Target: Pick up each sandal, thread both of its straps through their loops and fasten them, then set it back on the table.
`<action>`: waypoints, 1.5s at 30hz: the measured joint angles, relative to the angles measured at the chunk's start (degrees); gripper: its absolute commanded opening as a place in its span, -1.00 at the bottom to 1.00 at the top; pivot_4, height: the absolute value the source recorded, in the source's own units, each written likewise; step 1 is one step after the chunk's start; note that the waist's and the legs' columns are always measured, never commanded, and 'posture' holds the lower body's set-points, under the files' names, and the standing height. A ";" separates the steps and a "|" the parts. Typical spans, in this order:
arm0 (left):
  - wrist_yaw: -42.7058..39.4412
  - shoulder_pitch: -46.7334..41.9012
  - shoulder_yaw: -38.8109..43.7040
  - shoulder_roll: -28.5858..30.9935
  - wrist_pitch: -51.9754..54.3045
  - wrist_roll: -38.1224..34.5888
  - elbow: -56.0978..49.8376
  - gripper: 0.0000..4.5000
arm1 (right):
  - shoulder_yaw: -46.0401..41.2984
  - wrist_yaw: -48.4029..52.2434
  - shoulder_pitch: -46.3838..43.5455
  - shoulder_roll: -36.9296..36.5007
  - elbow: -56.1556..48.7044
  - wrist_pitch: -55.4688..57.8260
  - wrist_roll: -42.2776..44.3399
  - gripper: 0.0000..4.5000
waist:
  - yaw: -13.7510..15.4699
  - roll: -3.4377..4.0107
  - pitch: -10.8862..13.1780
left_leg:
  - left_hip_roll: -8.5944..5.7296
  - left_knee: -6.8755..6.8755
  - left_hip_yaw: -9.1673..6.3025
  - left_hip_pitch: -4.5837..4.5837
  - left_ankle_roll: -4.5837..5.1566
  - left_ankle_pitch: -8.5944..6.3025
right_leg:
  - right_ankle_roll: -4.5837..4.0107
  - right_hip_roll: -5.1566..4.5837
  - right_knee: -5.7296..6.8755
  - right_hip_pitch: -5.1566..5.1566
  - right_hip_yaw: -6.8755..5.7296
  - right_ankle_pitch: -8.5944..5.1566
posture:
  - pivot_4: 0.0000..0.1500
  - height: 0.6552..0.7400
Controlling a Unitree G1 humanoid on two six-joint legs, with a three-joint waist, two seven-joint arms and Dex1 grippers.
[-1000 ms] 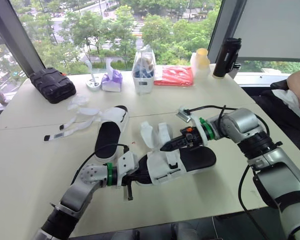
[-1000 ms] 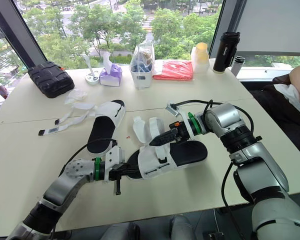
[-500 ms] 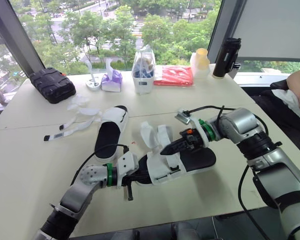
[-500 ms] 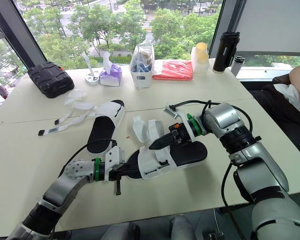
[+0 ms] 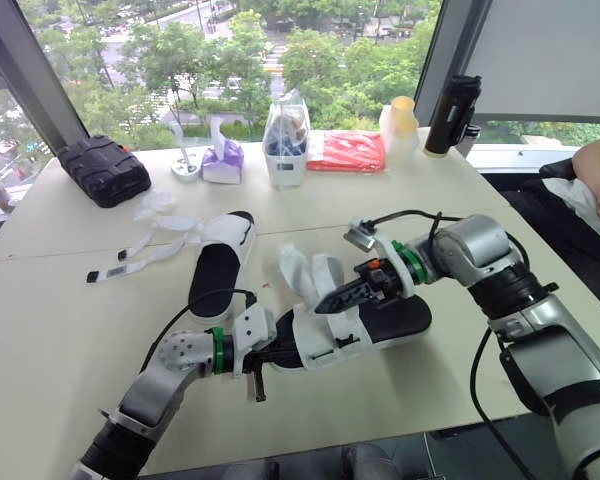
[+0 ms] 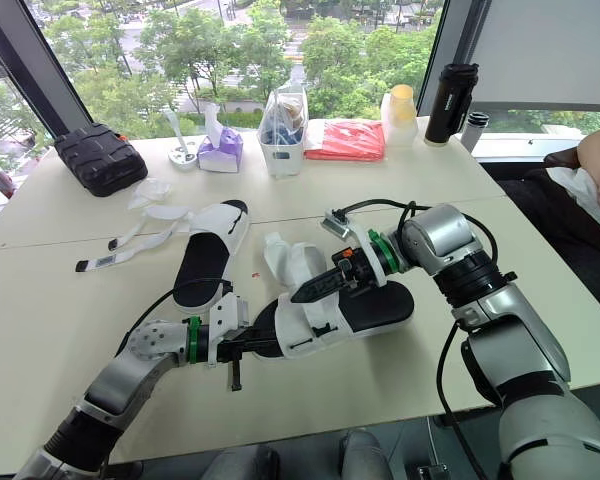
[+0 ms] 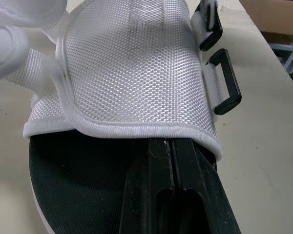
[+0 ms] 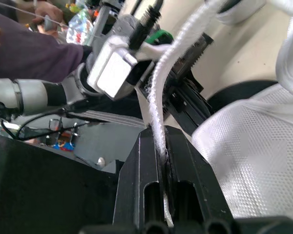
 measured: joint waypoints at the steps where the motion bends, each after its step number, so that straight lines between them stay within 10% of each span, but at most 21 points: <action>1: 0.02 0.02 0.00 0.00 -0.01 0.00 -0.02 -1.00 | -0.06 0.00 -0.31 0.01 0.00 0.07 0.03 -0.94 | 0.01 0.00 0.00 | 0.00 0.00 0.00 0.00 0.00 0.00 | 0.00 0.00 0.00 0.00 0.00 0.00 | 1.00 1.00; 45: 0.92 0.76 0.03 -0.04 -0.34 0.05 -0.57 -1.00 | 4.63 6.97 -3.21 1.89 8.49 -4.06 -6.71 -0.94 | -0.10 0.05 0.00 | -0.01 -0.02 0.02 -0.02 -0.01 0.00 | 0.00 -0.01 0.01 -0.06 0.03 0.00 | 1.00 1.00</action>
